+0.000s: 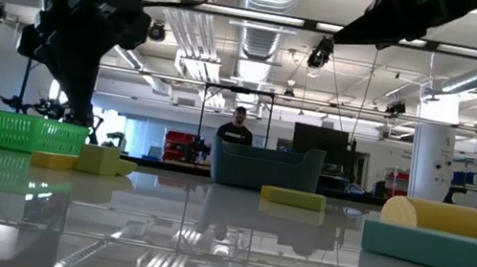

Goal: Sort & place blocks by color
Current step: Put the green block into the transparent bin

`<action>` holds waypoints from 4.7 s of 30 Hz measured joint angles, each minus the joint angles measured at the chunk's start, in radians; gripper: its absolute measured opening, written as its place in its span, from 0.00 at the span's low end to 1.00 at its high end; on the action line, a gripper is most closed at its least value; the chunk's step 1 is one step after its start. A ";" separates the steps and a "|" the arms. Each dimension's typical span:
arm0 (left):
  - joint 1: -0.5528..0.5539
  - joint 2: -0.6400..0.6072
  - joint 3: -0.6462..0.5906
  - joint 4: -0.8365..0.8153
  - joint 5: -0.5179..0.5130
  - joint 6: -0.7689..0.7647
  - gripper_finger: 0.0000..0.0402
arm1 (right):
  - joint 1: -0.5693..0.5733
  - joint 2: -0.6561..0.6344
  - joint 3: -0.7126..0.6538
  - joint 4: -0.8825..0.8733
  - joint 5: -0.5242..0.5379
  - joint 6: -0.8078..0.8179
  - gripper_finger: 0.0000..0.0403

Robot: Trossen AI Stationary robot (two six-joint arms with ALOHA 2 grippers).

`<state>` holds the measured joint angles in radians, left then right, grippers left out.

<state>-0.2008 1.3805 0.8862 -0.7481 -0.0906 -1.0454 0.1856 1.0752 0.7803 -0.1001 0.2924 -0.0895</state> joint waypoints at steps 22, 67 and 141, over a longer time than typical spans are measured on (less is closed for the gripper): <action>0.031 0.188 0.123 -0.024 -0.008 -0.051 0.15 | 0.000 0.000 0.000 -0.044 0.006 -0.035 0.02; 0.022 0.289 0.122 -0.015 -0.132 -0.154 0.31 | 0.000 0.000 0.002 -0.044 0.004 -0.042 0.02; -0.803 0.251 0.263 -0.381 0.157 -0.101 0.38 | 0.000 0.002 0.000 -0.051 -0.004 -0.042 0.02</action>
<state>-1.0035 1.6318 1.1492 -1.1294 0.0668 -1.1461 0.1853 1.0771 0.7807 -0.1515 0.2883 -0.1310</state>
